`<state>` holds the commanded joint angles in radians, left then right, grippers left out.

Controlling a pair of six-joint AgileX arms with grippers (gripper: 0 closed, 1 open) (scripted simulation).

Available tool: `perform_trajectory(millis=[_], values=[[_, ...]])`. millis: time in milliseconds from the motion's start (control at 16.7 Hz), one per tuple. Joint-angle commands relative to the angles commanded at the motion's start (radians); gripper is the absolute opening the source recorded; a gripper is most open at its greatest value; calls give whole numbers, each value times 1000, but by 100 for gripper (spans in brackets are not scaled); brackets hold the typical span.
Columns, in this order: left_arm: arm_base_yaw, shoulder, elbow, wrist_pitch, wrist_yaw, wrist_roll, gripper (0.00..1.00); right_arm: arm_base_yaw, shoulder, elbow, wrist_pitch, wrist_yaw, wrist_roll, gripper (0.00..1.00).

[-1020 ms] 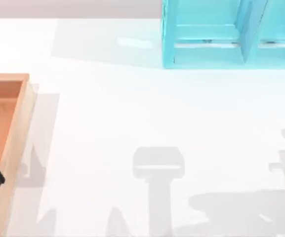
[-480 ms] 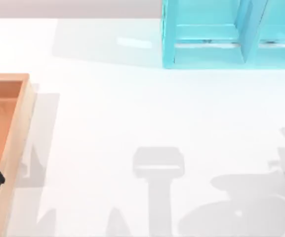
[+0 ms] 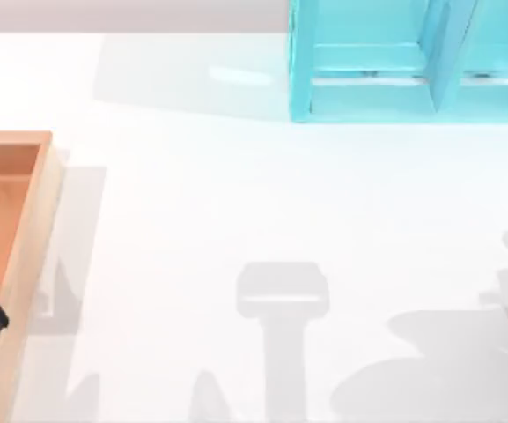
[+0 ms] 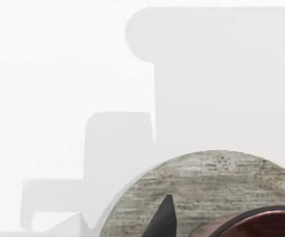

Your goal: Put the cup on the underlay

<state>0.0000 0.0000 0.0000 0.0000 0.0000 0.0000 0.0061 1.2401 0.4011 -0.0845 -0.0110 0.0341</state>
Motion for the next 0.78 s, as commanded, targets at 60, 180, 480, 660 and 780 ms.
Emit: perform_trajectory(millis=[60,180,480,660,780], values=[[0,0,0,0,0,0,100,0,0,0,0,0,0,23],[0,0,0,0,0,0,100,0,0,0,0,0,0,38],[0,0,0,0,0,0,100,0,0,0,0,0,0,75],[0,0,0,0,0,0,100,0,0,0,0,0,0,98],[0,0,0,0,0,0,100,0,0,0,0,0,0,100]])
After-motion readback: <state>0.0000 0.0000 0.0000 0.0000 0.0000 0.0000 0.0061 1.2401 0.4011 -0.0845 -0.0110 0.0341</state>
